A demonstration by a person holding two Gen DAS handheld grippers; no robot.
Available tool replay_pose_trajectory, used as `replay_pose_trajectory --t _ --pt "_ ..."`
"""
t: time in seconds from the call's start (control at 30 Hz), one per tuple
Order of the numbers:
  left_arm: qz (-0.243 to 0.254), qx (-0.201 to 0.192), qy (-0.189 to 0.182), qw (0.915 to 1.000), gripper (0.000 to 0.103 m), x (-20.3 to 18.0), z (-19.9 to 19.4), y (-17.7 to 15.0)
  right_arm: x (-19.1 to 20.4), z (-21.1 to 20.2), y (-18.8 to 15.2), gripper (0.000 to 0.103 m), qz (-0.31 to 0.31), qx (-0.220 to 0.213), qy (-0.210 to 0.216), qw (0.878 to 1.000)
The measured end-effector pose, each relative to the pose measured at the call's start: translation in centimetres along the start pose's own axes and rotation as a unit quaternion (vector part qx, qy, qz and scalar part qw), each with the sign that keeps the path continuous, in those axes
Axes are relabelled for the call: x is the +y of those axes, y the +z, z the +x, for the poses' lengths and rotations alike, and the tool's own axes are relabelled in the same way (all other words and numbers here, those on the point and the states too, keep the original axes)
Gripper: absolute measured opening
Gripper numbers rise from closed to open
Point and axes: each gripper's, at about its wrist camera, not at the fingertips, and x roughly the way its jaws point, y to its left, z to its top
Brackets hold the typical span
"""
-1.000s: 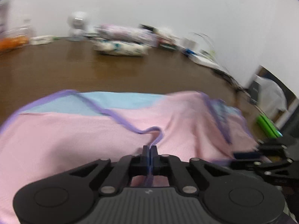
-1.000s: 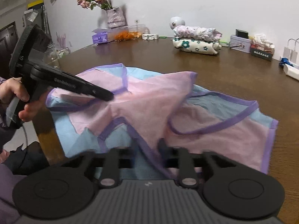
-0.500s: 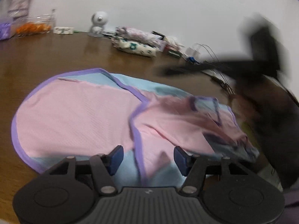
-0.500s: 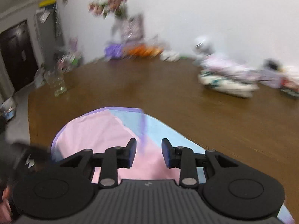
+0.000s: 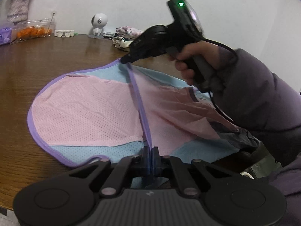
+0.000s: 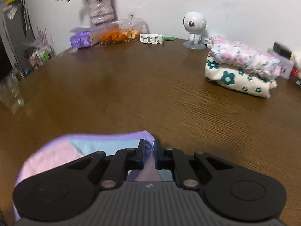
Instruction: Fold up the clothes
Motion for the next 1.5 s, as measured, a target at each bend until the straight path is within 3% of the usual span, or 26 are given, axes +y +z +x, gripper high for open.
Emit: replay_pose_trajectory --t 0.13,0.2,0.23,0.27,0.3,0.37,0.43,0.6,0.67,0.8,1.03,1.13,1.2,1.23,1.33,1.4,1.43,1.5 --pt "-0.001 -0.002 0.0 1.0 0.005 0.1 -0.2 -0.1 1.0 1.9 -0.7 0.014 -0.021 0.004 -0.005 1.0" --pt "-0.001 -0.009 0.003 1.0 0.02 -0.1 -1.1 0.0 0.9 0.9 -0.7 0.027 -0.024 -0.001 -0.004 1.0" --pt "-0.002 -0.021 0.002 0.9998 0.027 -0.2 -1.7 0.1 0.7 -0.5 -0.6 0.037 -0.018 -0.012 0.01 1.0" --pt "-0.003 -0.031 0.0 0.9995 0.041 -0.5 -2.2 0.2 0.3 -2.4 -0.6 0.048 -0.018 -0.03 0.023 0.999" --pt "0.0 -0.038 -0.005 0.9993 0.046 -1.0 -2.4 0.4 -0.2 -4.9 -0.8 0.052 -0.025 -0.057 0.036 0.997" --pt "0.004 -0.051 -0.013 0.9986 0.046 -2.0 -2.9 0.7 -1.8 -10.4 -1.8 0.062 -0.035 -0.104 0.025 0.994" --pt "0.012 -0.052 -0.029 0.9982 0.046 -3.5 -2.3 1.1 -4.1 -14.9 -3.4 0.062 -0.031 -0.123 -0.004 0.992" --pt "0.049 -0.016 -0.049 0.9974 0.046 -9.0 2.3 1.7 -9.8 -19.5 -9.6 0.057 0.014 -0.08 -0.063 0.995" --pt "0.07 -0.002 -0.025 0.9972 0.044 -11.0 4.2 1.8 -11.5 -19.1 -11.6 0.039 0.051 -0.054 -0.055 0.996" --pt "0.106 0.001 0.025 0.994 0.043 -14.5 6.2 1.9 -12.6 -16.2 -13.2 0.037 0.1 -0.033 0.001 0.994" --pt "0.133 0.045 0.054 0.9885 0.04 -17.7 8.8 1.5 -12.6 -10.3 -11.9 0.031 0.148 -0.004 0.032 0.988" --pt "0.152 0.051 0.088 0.9831 0.025 -18.2 9.3 1.2 -12.6 -9.8 -11.8 0.03 0.156 -0.016 0.034 0.987" --pt "0.161 0.051 0.081 0.9824 0.001 -18.3 9.1 0.9 -12.4 -9.7 -11.8 0.011 0.147 -0.023 0.029 0.988" --pt "0.161 0.05 0.07 0.9831 0.001 -18.2 9.0 0.7 -12.4 -9.6 -11.9 0.001 0.142 -0.025 0.024 0.989" --pt "0.168 0.046 0.03 0.9842 0.002 -18.4 8.3 0.3 -13.1 -10.0 -12.0 0.0 0.145 -0.039 0.011 0.989" --pt "0.174 0.028 0.004 0.9844 0.012 -18.3 7.2 0.6 -13.5 -12.1 -12.1 0.003 0.139 -0.053 0.025 0.989" --pt "0.176 0.019 -0.006 0.9842 0.016 -18.2 6.6 0.7 -13.7 -13.4 -12.2 0.008 0.136 -0.061 0.034 0.988" --pt "0.175 0.001 -0.014 0.9844 0.038 -17.6 5.7 1.3 -13.7 -17.1 -13.1 0.028 0.111 -0.083 0.037 0.99"
